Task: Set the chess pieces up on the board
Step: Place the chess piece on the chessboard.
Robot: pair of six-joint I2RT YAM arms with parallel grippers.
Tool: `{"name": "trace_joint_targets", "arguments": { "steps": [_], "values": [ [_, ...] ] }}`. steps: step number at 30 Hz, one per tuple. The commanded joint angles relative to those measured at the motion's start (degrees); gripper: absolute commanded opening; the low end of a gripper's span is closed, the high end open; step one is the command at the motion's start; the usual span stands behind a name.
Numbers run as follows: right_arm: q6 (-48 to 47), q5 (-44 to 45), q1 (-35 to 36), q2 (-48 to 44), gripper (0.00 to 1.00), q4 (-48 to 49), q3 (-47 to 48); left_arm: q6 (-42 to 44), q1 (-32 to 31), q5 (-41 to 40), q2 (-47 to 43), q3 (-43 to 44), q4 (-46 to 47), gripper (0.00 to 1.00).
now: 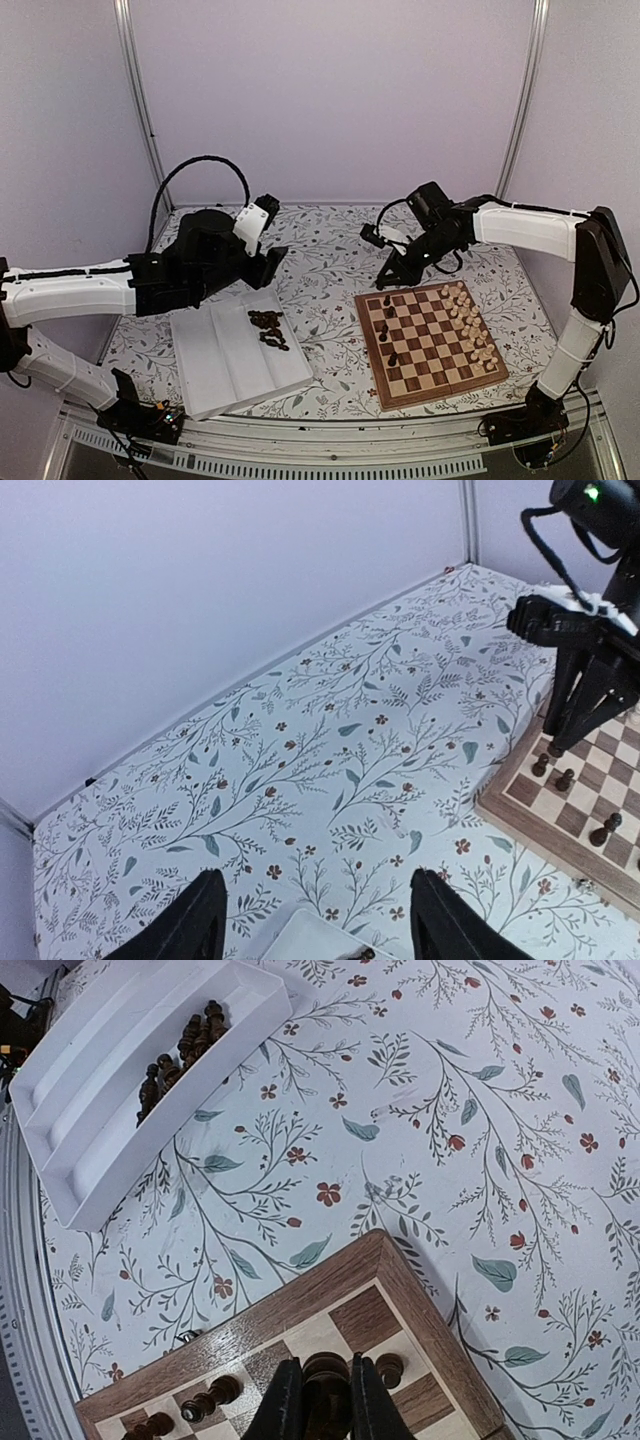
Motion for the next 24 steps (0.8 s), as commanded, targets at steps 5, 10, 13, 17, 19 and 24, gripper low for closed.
{"name": "trace_joint_targets", "arguments": {
  "steps": [5,10,13,17,19,24],
  "values": [
    [-4.2,3.9,3.2,2.8,0.00,3.2,-2.2,-1.3,2.0,-2.2,-0.9,-2.6,2.7,0.67],
    [-5.5,6.1,5.2,3.9,0.00,3.6,-3.8,-1.2,2.2,-2.4,-0.2,-2.2,2.1,0.67],
    [-6.0,7.3,5.9,4.0,0.00,4.1,-4.5,-1.3,2.2,-3.0,-0.2,-2.0,2.0,0.67],
    [-6.2,8.3,6.3,4.6,0.00,4.0,-4.8,-2.5,2.4,-2.9,-0.2,-2.1,1.9,0.67],
    [-6.2,8.5,6.5,4.9,0.00,4.1,-4.8,-2.6,2.4,-2.5,0.0,-2.1,1.9,0.67],
    [-6.0,9.9,7.0,5.9,0.02,4.4,-4.5,-2.8,2.4,-2.2,0.3,-1.8,1.4,0.67]
  ]
}}
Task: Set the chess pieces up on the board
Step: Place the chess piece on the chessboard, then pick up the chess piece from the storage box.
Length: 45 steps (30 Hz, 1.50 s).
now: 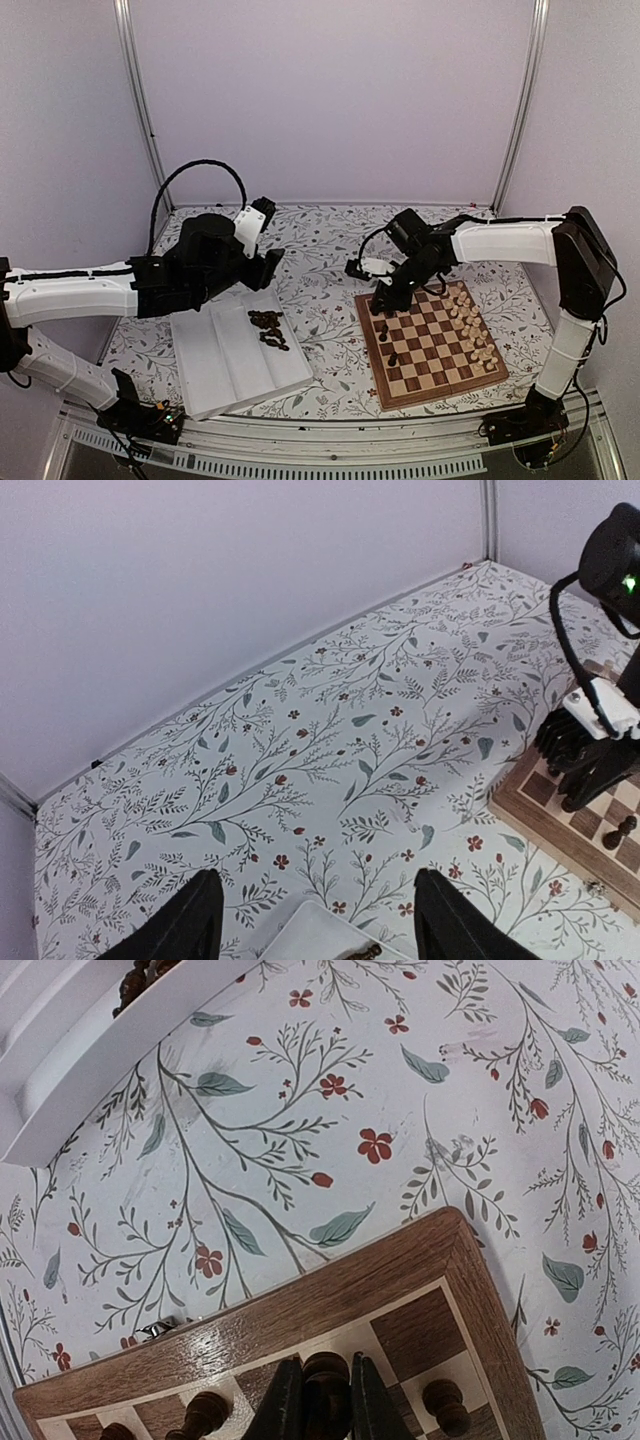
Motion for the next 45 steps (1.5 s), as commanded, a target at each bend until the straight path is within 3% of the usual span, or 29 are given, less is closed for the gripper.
{"name": "trace_joint_targets", "arguments": {
  "steps": [1,10,19,25,29,32,35,39,45],
  "values": [
    [-0.4,2.1,0.8,1.9,0.02,1.2,-0.3,-0.8,1.0,0.1,0.4,0.7,0.6,0.67],
    [0.2,3.9,0.9,3.4,0.05,1.7,0.3,-0.8,0.9,0.3,0.3,0.7,0.4,0.67],
    [1.5,1.7,0.9,2.6,0.30,-2.0,3.6,-2.2,1.0,0.3,0.6,1.2,-1.4,0.67],
    [2.3,1.0,-0.1,-2.3,0.43,-5.2,8.7,-10.3,2.6,3.0,2.0,3.1,-12.3,0.67],
    [2.4,-0.3,-2.5,-5.8,0.45,-6.5,9.8,-13.6,5.5,9.5,2.6,1.9,-17.8,0.58],
    [1.7,-3.0,-5.8,-9.9,0.46,-5.6,7.1,-14.8,8.5,15.2,3.8,1.6,-20.4,0.48],
    [0.8,-6.2,-10.2,-15.0,0.46,-2.2,1.4,-13.8,10.3,19.2,6.8,3.0,-23.4,0.45],
    [0.9,-9.7,-14.7,-22.4,0.47,4.1,-7.3,-12.0,11.3,20.3,13.1,6.9,-28.1,0.42],
    [0.6,-8.5,-16.0,-27.4,0.48,9.5,-14.6,-12.5,13.5,19.0,22.6,13.8,-34.0,0.39]
  ]
}}
